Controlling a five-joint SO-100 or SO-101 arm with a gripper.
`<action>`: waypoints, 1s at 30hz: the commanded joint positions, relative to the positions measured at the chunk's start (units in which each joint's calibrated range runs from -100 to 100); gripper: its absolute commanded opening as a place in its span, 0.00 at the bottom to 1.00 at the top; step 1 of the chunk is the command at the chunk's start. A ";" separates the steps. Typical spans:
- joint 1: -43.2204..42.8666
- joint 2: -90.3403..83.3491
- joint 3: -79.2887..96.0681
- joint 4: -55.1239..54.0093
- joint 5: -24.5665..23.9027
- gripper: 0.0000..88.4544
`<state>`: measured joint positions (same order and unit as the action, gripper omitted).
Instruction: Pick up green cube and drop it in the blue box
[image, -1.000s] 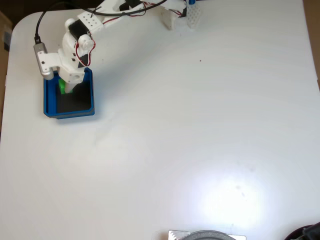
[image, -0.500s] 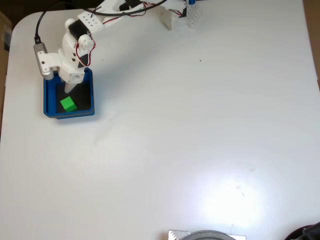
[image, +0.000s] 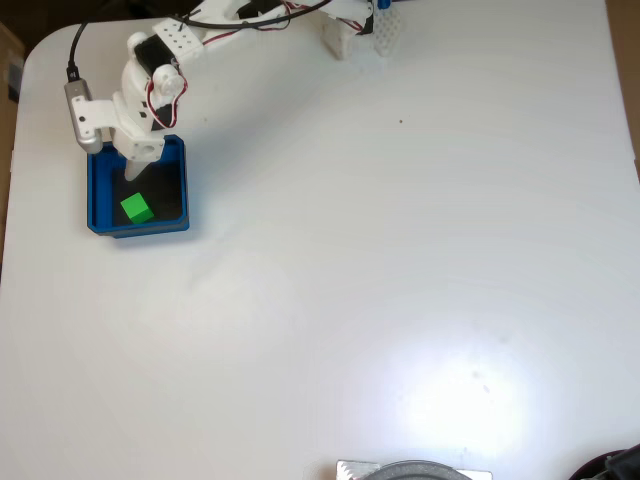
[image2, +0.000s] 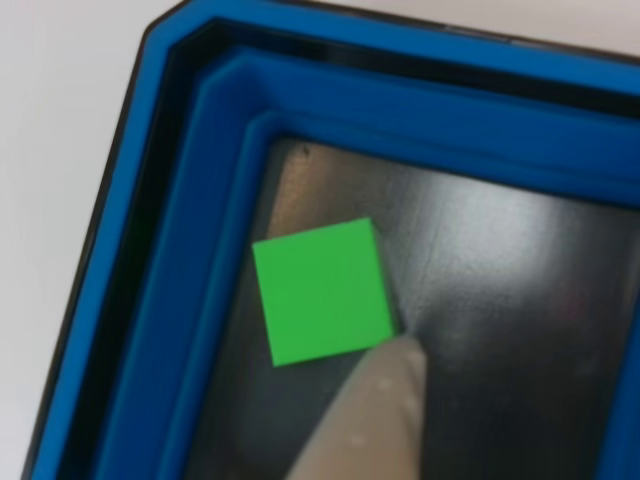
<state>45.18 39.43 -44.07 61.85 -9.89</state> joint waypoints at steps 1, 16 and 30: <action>0.69 -7.32 -0.09 -0.42 0.05 0.27; 0.01 -25.05 0.09 -0.34 -0.29 0.26; -0.07 -42.94 12.74 -0.42 0.05 0.26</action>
<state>45.33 5.93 -36.11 61.85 -9.99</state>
